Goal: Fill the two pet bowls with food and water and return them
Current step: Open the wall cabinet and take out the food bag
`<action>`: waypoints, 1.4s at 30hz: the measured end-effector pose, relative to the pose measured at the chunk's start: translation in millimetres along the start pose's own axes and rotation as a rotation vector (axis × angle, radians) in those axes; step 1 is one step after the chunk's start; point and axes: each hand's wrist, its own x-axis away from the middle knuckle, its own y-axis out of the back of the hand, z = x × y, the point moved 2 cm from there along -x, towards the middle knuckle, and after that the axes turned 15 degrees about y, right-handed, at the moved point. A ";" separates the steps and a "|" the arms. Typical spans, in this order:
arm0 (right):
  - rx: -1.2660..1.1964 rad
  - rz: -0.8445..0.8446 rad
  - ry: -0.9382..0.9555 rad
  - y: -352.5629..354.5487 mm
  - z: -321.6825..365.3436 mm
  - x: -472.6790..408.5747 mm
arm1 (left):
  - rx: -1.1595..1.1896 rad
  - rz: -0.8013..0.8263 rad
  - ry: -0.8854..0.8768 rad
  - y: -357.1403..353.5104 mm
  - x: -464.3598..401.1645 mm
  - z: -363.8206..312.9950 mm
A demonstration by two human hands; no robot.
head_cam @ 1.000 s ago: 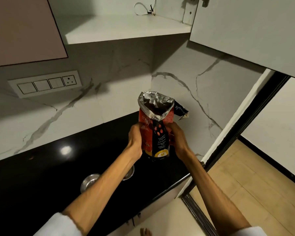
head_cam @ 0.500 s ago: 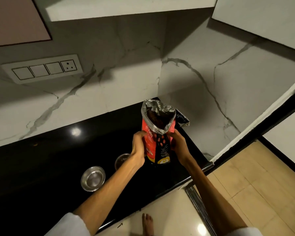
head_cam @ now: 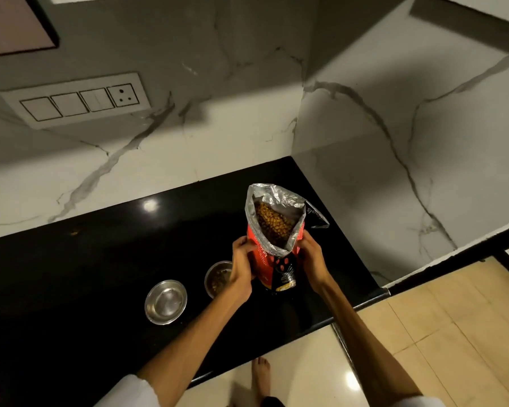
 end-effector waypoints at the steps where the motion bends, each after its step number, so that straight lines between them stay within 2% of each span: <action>1: -0.005 0.001 -0.010 -0.2 -3.7 -1.2 | 0.010 -0.002 0.008 1.3 -3.2 2.0; 7: -0.004 0.029 -0.050 1.5 -19.2 -8.8 | 0.041 -0.022 0.054 6.5 -26.4 13.1; 18: -0.003 -0.025 -0.107 8.8 -25.0 -14.0 | -0.018 -0.031 -0.014 7.1 -47.6 29.0; 31: -0.024 -0.049 -0.204 3.4 -29.5 -14.6 | -0.021 -0.056 0.020 8.4 -54.6 32.8; 42: -0.052 -0.078 -0.150 -2.2 -19.8 -12.3 | -0.063 -0.055 -0.053 8.6 -40.6 25.3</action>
